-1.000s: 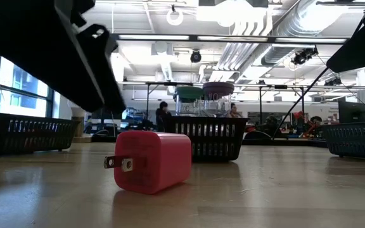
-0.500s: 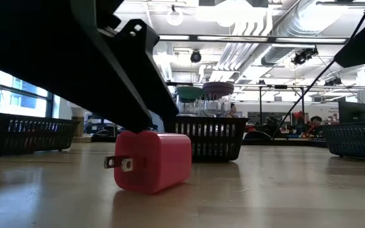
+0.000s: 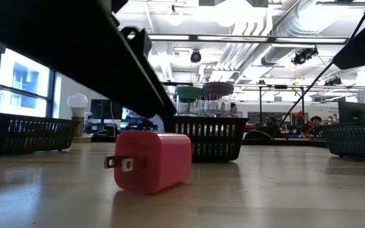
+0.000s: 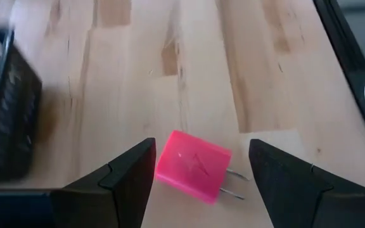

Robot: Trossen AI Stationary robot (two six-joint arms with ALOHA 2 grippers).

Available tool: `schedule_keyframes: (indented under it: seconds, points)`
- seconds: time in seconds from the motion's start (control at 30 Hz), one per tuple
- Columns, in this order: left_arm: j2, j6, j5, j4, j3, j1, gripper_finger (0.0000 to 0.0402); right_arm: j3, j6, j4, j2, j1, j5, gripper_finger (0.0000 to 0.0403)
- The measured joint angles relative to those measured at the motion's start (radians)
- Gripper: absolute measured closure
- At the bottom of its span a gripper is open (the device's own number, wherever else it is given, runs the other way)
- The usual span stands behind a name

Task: Pick & Place Office items
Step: Put the pink charger adapter into the left black bin

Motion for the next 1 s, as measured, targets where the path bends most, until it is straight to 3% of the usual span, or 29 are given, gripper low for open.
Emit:
schedule_keyframes:
  seconds: [0.17,0.4,0.8,1.0]
  points:
    - [0.0,-0.319,0.001,-0.002,0.0,0.01,0.0156,0.0,0.0,0.0,0.0,0.0,0.0,0.0046]
    - [-0.001,-0.579,0.103,0.001,0.0,0.019,0.0156,0.0,-0.002,-0.002,0.0,0.0,0.0,0.0046]
    - [-0.001,-0.62,0.158,-0.004,0.0,0.043,0.0156,0.0,-0.002,0.0,0.0,0.021,0.0,0.0046]
    - [-0.001,-0.721,0.313,-0.02,0.0,0.062,0.0156,0.0,-0.002,0.0,0.0,0.027,0.0,0.0046]
